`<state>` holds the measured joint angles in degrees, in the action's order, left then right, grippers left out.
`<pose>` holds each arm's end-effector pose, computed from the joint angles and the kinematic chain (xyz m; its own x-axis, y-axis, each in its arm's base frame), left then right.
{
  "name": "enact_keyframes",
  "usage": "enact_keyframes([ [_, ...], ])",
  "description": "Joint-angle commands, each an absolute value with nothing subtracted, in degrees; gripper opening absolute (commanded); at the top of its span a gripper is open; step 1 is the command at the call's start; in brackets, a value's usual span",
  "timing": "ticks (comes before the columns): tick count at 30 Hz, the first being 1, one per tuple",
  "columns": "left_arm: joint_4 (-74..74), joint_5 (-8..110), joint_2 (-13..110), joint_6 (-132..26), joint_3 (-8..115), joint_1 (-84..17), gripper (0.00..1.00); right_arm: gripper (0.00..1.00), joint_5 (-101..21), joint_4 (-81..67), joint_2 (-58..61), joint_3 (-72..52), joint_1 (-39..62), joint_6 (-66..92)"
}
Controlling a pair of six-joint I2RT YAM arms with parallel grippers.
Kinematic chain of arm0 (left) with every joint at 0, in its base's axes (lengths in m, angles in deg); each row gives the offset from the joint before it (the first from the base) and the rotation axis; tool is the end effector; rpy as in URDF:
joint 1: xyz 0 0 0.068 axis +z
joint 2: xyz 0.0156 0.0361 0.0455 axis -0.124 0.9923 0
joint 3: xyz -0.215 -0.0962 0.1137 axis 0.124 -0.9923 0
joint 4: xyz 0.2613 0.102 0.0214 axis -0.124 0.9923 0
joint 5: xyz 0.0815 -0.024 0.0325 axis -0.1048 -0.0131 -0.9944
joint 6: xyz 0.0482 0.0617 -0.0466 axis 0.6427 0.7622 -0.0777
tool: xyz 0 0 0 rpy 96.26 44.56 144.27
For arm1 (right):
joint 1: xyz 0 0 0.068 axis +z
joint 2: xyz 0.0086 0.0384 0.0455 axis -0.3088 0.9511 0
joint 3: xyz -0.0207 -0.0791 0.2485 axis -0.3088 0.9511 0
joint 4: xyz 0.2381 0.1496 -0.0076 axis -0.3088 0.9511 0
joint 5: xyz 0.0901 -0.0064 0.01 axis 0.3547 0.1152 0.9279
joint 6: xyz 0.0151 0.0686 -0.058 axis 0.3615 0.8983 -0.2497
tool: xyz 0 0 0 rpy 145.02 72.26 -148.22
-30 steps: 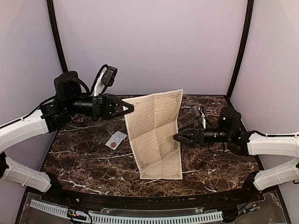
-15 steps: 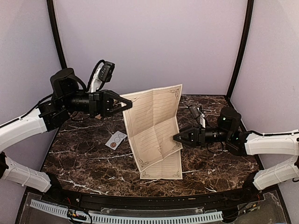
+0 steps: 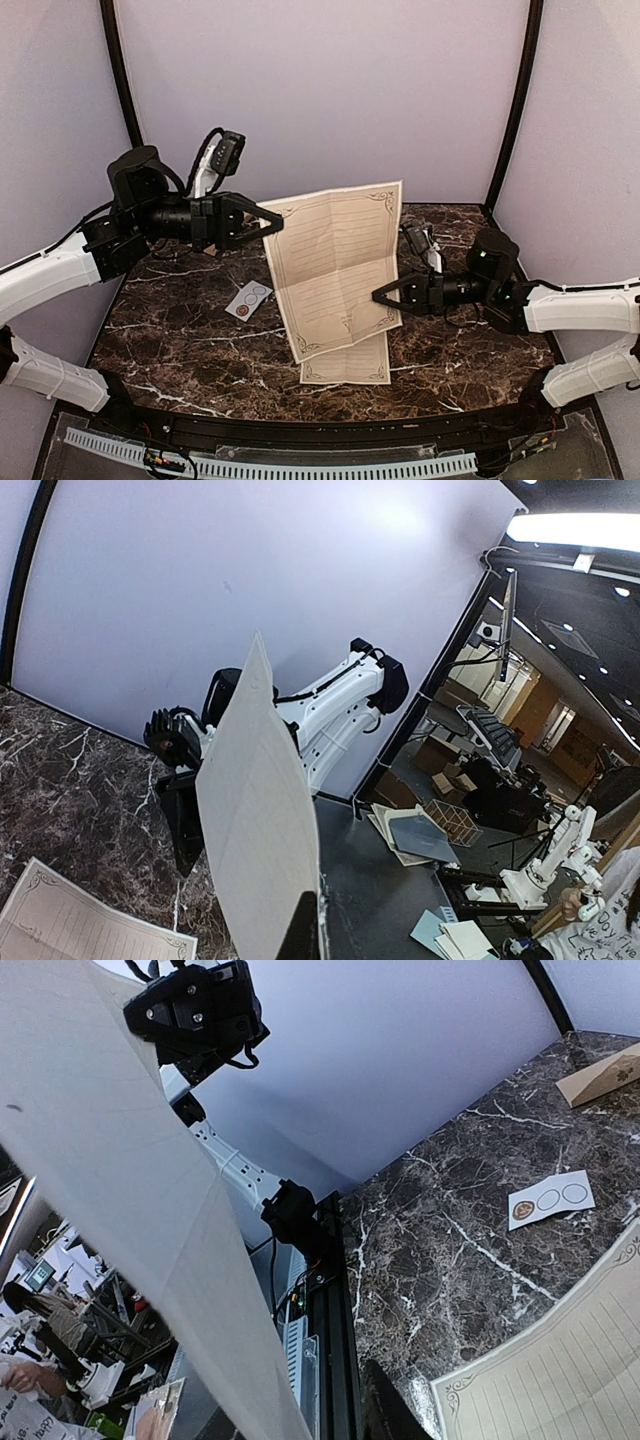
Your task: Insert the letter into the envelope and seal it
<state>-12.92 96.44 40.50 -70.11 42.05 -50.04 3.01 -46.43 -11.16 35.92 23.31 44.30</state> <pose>0.1855 -0.2625 0.3929 -0.3839 -0.0328 -0.9228 0.9152 -0.1462 -0.3756 0.1824 0.2444 0.2271 -0.6185 -0.0265 -0.7854 -0.7848 -0.0297 0.6190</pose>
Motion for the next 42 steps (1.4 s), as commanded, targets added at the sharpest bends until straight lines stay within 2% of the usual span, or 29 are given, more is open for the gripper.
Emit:
enact_keyframes([
  [1,-15.08,97.05,39.51,-69.95,43.43,-49.81,0.00,0.30,4.48,-51.04,-10.94,35.46,24.05,45.50],
  [12,-15.51,96.06,39.52,-70.32,42.19,-49.30,0.00,0.08,4.26,-51.28,-10.75,34.33,24.72,45.85],
  [14,-15.64,96.10,39.61,-70.37,42.09,-49.19,0.00,0.01,3.80,-51.21,-10.75,34.39,24.81,45.80],
  [20,-14.27,95.38,39.13,-69.44,41.61,-48.34,0.01,0.00,-2.22,-48.00,-12.90,34.78,24.76,43.77],
  [21,-13.53,94.87,38.80,-69.21,41.34,-48.12,0.04,0.00,-3.83,-47.01,-13.52,34.84,24.79,43.07],
  [24,-12.29,93.71,37.62,-69.11,40.52,-46.41,0.36,0.00,-7.69,-44.60,-15.38,35.10,24.72,41.26],
  [26,-11.16,92.99,36.28,-68.94,39.74,-44.75,0.51,0.00,-9.28,-43.57,-16.47,35.29,24.73,40.30],
  [28,-9.41,92.38,33.93,-68.50,39.48,-42.62,0.60,0.00,-9.87,-42.46,-17.08,35.11,24.73,39.66],
  [33,-3.09,88.23,29.88,-64.58,41.11,-38.68,0.73,0.00,-10.09,-39.34,-17.08,34.17,24.73,38.29],
  [42,5.16,83.62,34.29,-56.62,46.78,-38.49,0.77,0.00,-7.04,-37.25,-15.55,32.59,24.73,37.45],
])
